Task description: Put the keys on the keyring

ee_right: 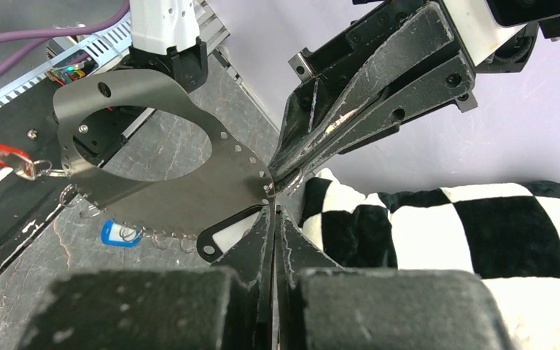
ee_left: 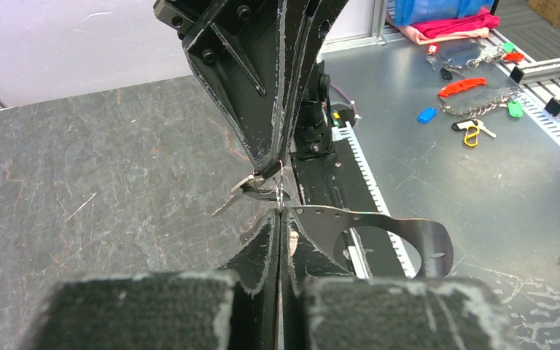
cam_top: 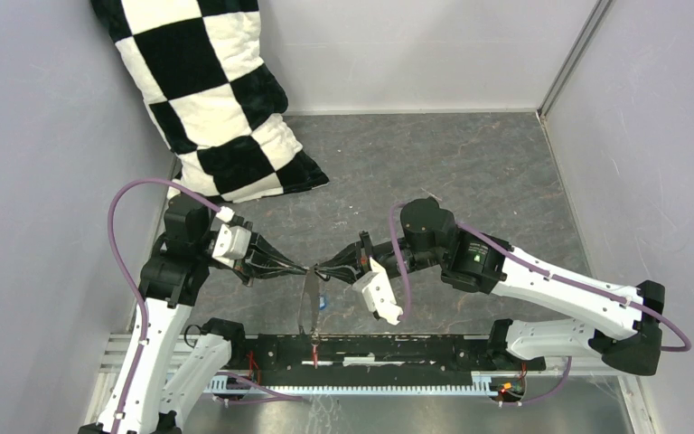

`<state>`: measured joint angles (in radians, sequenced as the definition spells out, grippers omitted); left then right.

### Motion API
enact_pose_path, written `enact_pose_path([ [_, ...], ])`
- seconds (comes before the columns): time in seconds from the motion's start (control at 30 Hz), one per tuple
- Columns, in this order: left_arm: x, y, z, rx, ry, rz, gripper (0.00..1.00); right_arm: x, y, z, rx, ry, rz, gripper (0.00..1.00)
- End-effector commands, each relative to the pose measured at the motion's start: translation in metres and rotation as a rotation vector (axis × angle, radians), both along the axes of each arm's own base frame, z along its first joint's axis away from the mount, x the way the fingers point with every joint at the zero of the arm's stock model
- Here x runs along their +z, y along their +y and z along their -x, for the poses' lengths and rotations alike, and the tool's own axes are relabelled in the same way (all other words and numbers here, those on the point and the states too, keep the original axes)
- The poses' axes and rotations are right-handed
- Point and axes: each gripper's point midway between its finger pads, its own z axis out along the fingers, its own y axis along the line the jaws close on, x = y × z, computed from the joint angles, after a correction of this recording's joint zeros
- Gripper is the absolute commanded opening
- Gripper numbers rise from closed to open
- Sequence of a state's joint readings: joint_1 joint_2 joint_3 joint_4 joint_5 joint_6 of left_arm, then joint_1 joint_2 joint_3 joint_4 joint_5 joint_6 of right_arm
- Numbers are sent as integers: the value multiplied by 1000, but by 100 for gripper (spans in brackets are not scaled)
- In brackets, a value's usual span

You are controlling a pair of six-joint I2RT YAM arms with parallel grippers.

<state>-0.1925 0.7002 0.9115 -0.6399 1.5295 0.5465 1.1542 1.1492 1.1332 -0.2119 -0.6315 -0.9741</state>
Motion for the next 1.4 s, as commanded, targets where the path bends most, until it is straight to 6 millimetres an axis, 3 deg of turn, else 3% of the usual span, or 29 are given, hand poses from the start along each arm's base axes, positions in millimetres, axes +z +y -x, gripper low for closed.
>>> enact_pose_path([
  [0.0,21,1,19,-100,-50,50,2,32,3,4,22,-50,-83,1],
  [1.37,17,1,25,-116,-63,53,2,46,23,2,61,-111,-97,0],
])
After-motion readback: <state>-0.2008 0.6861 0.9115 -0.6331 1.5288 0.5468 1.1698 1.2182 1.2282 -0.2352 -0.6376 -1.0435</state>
